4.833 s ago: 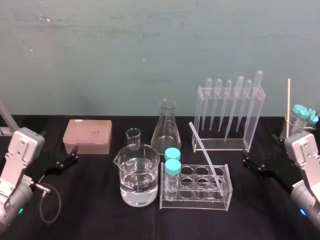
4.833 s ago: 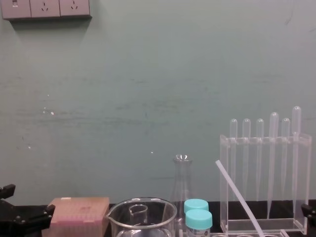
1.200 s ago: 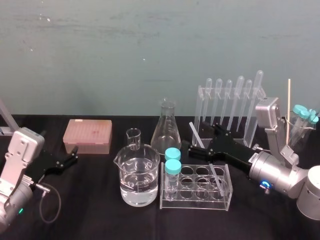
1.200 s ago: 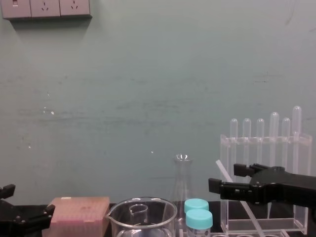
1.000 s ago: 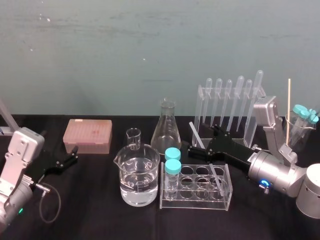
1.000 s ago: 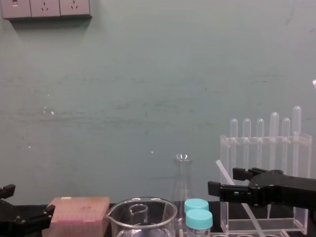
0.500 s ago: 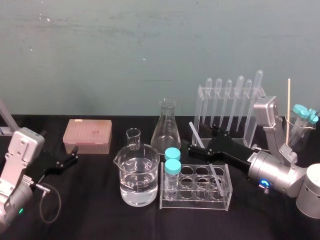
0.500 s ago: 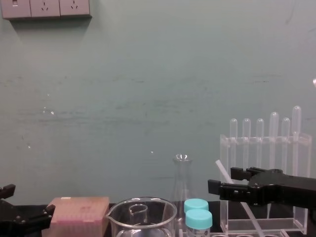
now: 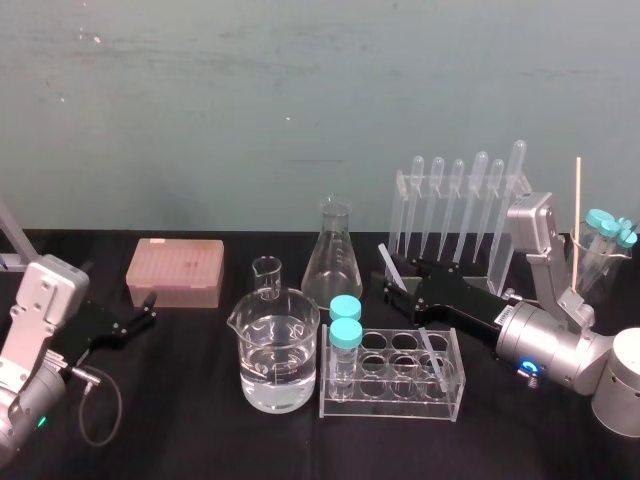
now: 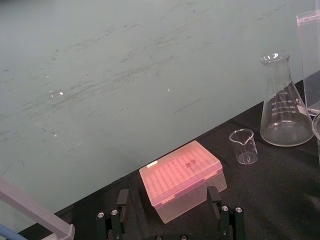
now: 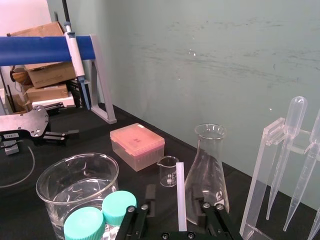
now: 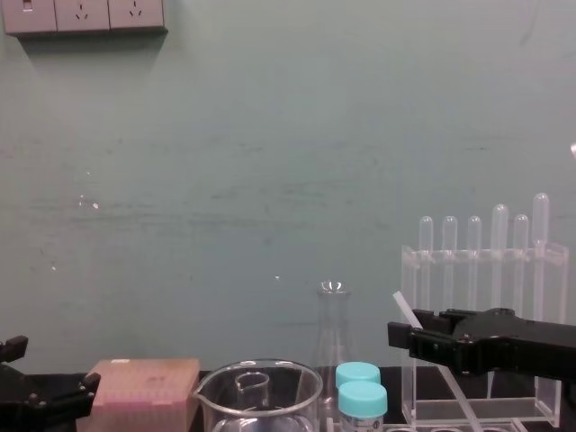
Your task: Pick up the stirring rod with one hand, then place it down.
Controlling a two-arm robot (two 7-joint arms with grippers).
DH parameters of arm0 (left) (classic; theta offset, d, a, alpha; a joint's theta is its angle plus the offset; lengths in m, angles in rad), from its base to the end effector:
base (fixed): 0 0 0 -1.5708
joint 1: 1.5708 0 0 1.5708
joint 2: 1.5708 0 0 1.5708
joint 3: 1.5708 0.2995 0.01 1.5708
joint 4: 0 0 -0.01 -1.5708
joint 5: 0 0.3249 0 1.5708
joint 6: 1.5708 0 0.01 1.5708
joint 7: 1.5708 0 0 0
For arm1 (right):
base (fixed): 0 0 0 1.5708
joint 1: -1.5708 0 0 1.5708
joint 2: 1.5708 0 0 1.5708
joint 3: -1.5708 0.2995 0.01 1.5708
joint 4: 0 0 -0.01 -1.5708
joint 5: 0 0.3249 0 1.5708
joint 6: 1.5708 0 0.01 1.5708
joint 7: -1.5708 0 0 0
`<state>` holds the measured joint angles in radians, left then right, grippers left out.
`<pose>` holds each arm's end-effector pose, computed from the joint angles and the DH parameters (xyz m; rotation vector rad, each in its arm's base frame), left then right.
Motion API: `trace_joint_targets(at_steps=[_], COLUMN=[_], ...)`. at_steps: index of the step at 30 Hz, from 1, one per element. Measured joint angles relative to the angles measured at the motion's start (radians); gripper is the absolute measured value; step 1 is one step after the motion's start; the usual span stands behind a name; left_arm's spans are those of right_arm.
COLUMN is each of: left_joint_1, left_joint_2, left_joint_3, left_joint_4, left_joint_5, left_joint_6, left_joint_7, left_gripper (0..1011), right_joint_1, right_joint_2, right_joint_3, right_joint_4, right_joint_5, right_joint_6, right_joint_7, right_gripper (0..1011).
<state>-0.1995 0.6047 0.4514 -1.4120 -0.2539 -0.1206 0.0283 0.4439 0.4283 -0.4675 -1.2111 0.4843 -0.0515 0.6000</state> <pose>0.3748 0.0838 -0.3130 0.3044 -0.2851 1.2479 0.4504 -0.0460 -0.2815 -0.0843 -0.0122 -0.7243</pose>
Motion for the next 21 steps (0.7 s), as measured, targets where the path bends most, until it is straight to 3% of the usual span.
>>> trace_joint_targets(at_steps=[13, 21], left_joint_1=[0.0, 0.0], left_joint_2=[0.0, 0.0], left_joint_3=[0.0, 0.0], left_joint_4=[0.0, 0.0], left_joint_5=[0.0, 0.0], left_joint_6=[0.0, 0.0], left_joint_7=[0.0, 0.0], left_gripper=[1000, 1000], right_joint_1=[0.0, 0.0], right_joint_2=[0.0, 0.0], right_joint_3=[0.0, 0.0], right_joint_4=[0.0, 0.0], right_joint_5=[0.0, 0.0], right_joint_6=[-0.001, -0.001], right_joint_7=[0.0, 0.0], right_gripper=[78, 67])
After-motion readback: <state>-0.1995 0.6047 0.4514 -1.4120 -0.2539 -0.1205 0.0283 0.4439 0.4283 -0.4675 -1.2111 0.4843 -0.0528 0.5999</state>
